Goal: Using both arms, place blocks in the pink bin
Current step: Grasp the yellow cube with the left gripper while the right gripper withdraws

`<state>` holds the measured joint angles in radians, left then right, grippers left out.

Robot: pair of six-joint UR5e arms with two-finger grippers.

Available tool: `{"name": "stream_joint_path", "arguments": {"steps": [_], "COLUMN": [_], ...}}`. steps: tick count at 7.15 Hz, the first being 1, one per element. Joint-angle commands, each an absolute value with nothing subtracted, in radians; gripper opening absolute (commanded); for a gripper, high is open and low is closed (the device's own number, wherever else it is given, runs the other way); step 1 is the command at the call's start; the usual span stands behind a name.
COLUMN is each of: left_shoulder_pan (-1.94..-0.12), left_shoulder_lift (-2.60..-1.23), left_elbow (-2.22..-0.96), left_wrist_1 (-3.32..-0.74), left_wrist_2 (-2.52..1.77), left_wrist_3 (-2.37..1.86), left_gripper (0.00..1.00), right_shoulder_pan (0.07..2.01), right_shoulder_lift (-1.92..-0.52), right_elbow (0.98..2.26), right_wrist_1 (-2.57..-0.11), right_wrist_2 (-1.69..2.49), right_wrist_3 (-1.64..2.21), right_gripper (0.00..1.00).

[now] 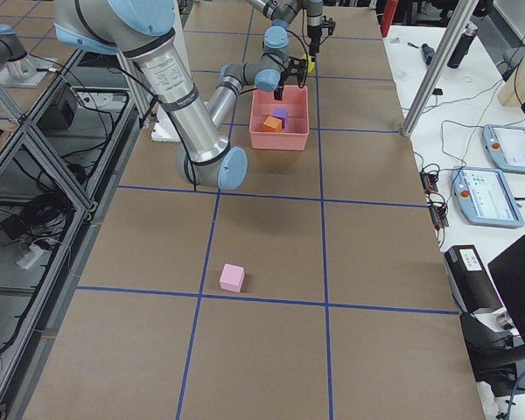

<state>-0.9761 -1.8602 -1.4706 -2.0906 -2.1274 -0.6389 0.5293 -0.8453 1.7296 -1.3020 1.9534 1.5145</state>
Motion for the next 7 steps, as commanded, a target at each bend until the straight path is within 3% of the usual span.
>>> {"name": "stream_joint_path", "arguments": {"steps": [1, 7], "left_shoulder_pan": [-0.976, -0.911], "left_shoulder_lift": [-1.861, -1.838], "left_elbow": [-1.480, -1.476], "left_wrist_1": [-2.091, -2.121], "left_wrist_2": [-2.132, -2.128], "left_wrist_3": [-0.657, -0.719], "left_gripper": [1.00, 1.00], "right_shoulder_pan": [0.529, 0.616], "right_shoulder_lift": [-0.842, -0.845], "right_elbow": [1.733, 1.744], "right_wrist_1": [-1.302, -1.304], "right_wrist_2": [1.954, 2.024], "right_wrist_3": [1.520, 1.503], "right_gripper": [0.99, 0.99]}}
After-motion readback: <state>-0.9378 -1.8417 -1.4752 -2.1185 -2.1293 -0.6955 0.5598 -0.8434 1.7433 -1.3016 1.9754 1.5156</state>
